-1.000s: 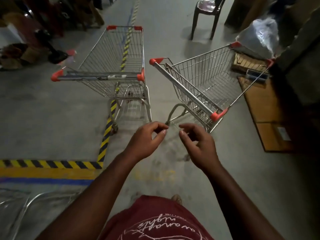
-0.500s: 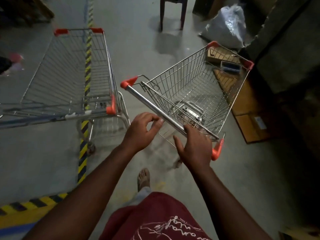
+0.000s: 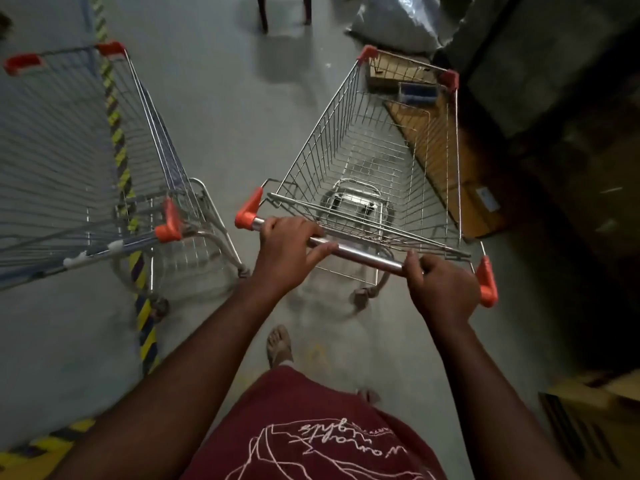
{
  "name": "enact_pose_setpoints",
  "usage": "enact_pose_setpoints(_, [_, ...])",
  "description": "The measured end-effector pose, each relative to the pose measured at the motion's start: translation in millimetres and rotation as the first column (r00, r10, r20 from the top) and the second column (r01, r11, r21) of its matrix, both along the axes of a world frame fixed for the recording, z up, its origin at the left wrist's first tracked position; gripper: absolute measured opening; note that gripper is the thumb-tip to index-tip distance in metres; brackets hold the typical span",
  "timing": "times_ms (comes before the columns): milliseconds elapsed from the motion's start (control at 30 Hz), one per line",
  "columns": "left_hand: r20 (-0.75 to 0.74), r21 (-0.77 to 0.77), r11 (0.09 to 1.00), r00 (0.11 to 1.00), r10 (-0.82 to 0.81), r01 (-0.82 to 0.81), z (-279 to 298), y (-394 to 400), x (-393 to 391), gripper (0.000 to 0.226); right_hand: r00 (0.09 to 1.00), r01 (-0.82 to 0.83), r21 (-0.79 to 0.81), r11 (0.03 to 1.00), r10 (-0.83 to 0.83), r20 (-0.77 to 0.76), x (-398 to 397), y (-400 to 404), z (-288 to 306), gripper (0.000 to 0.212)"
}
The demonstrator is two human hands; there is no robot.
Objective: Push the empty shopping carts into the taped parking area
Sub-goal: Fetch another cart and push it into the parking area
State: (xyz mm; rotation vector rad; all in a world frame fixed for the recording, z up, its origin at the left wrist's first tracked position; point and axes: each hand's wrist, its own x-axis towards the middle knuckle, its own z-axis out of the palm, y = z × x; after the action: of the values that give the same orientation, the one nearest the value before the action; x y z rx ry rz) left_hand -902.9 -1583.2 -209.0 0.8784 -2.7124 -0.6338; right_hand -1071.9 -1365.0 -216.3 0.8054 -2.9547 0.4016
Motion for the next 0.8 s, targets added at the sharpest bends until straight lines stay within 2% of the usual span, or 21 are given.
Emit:
enact_pose_setpoints(167, [-0.044, -0.039, 0.997, 0.996, 0.071, -0.073, -9, 48, 6, 0.035, 0.997, -0.080, -0.004, 0.997, 0.080, 0.006, -2, 40, -3, 0.058])
enact_pose_setpoints(333, [-0.115, -0.037, 0.983, 0.977, 0.177, -0.182, -14, 129, 13, 0.044, 0.980, -0.200, -0.039, 0.979, 0.199, -0.027, -20, 102, -8, 0.059])
enact_pose_setpoints(600, [-0.012, 0.052, 0.982, 0.983, 0.183, -0.182, -6, 245, 37, 0.042, 0.958, -0.286, -0.121, 0.950, 0.284, -0.041, -16, 216, 1, 0.052])
enact_pose_setpoints(733, [0.078, -0.065, 0.986, 0.984, 0.160, -0.155, -7, 289, 52, 0.063, 0.958, -0.286, -0.104, 0.953, 0.281, -0.064, 1, 262, 0, 0.049])
enact_pose_setpoints(800, [0.099, -0.100, 0.982, 0.980, 0.171, -0.161, -7, 311, 61, 0.066, 0.956, -0.291, -0.091, 0.952, 0.286, -0.064, 9, 282, -1, 0.050])
